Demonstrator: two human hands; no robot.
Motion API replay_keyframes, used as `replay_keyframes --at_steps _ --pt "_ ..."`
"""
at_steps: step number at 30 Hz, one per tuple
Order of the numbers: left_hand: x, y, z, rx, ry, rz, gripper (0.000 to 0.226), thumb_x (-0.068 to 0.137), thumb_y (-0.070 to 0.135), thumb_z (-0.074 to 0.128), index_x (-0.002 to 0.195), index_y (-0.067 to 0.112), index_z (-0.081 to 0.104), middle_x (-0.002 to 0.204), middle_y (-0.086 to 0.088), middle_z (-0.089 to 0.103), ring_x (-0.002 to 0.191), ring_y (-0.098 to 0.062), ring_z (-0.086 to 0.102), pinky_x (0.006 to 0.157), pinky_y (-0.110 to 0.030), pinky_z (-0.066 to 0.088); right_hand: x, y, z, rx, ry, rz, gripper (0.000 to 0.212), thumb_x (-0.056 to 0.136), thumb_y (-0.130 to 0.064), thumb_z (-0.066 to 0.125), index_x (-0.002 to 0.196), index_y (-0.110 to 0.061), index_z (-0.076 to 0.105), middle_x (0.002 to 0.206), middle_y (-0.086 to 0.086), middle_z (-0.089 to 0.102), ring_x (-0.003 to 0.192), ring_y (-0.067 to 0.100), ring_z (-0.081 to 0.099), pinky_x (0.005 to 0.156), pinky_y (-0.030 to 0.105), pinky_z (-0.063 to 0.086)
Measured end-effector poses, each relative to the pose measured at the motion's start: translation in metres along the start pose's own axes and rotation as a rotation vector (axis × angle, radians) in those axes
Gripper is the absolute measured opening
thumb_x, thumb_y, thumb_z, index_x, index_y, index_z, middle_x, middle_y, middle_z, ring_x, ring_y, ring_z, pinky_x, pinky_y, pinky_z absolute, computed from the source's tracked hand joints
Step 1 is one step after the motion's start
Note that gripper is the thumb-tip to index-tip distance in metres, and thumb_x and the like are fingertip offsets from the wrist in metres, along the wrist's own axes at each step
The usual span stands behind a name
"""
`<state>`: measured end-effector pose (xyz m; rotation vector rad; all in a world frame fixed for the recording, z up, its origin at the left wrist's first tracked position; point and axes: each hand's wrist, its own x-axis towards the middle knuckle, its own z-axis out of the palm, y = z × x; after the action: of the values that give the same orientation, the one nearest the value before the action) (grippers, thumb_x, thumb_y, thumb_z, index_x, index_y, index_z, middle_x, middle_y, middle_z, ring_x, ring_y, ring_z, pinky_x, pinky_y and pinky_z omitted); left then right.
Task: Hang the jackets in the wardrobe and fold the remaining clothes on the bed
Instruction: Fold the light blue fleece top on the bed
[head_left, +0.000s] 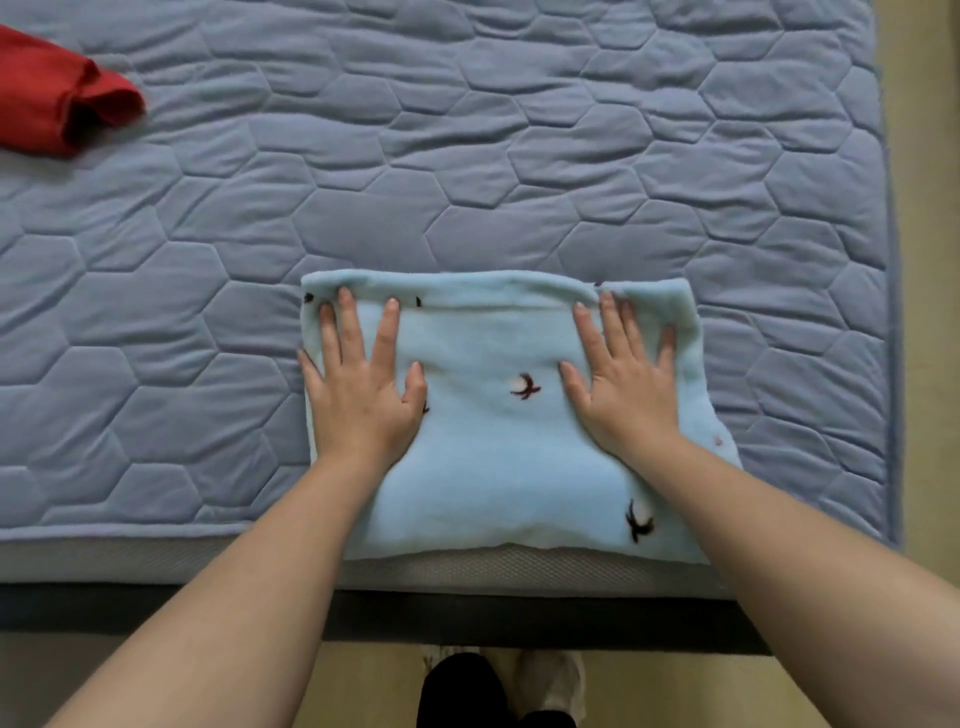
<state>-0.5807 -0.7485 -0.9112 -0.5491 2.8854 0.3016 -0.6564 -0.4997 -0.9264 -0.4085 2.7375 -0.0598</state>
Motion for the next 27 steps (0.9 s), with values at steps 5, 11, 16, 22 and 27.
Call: replay_keyframes --at_steps 5,11,16,22,27 --pt "-0.004 0.003 -0.024 -0.193 -0.076 -0.359 0.069 0.096 0.048 0.033 0.152 0.019 0.004 0.155 -0.024 0.01 0.14 -0.04 0.019 0.108 -0.052 0.027 -0.012 0.036 -0.028 0.086 -0.278 0.572 0.072 0.093 -0.063 0.013 0.153 -0.026 -0.002 0.16 -0.006 -0.011 0.147 0.021 -0.009 0.109 0.067 -0.001" --pt "-0.006 -0.013 -0.062 -0.677 -0.048 -0.445 0.084 0.085 0.052 0.056 0.148 0.015 0.014 0.143 -0.014 0.039 0.129 -0.033 0.041 0.104 -0.05 0.036 -0.019 0.04 -0.071 0.573 0.016 0.427 0.064 0.092 -0.042 0.051 0.145 -0.012 0.03 0.148 0.009 0.035 0.135 0.029 0.033 0.11 0.045 0.027" --pt "0.036 -0.022 -0.086 -0.776 -0.027 -0.44 0.071 0.085 0.048 0.062 0.141 0.013 0.035 0.138 -0.007 0.047 0.121 -0.019 0.046 0.096 -0.034 0.039 0.029 0.04 -0.094 0.95 0.005 0.407 0.062 0.09 -0.028 0.063 0.143 -0.012 0.037 0.138 0.007 0.045 0.127 0.019 0.044 0.104 0.028 0.034" --pt "0.067 -0.034 -0.074 -0.912 -0.009 -0.435 0.032 0.092 0.03 0.058 0.119 0.013 0.06 0.113 -0.004 0.063 0.102 -0.018 0.058 0.087 -0.03 0.046 0.052 0.065 -0.086 0.954 0.204 0.473 0.022 0.095 -0.024 0.054 0.1 -0.004 0.061 0.087 0.005 0.055 0.08 0.016 0.049 0.06 0.023 0.04" --pt "0.08 -0.036 -0.052 -0.925 -0.104 -0.607 0.043 0.094 0.036 0.054 0.126 0.007 0.053 0.124 -0.012 0.059 0.112 -0.028 0.057 0.097 -0.041 0.046 0.065 0.055 -0.065 0.855 0.2 0.566 0.029 0.094 -0.032 0.052 0.1 -0.005 0.058 0.09 0.005 0.055 0.084 0.018 0.048 0.073 0.028 0.035"
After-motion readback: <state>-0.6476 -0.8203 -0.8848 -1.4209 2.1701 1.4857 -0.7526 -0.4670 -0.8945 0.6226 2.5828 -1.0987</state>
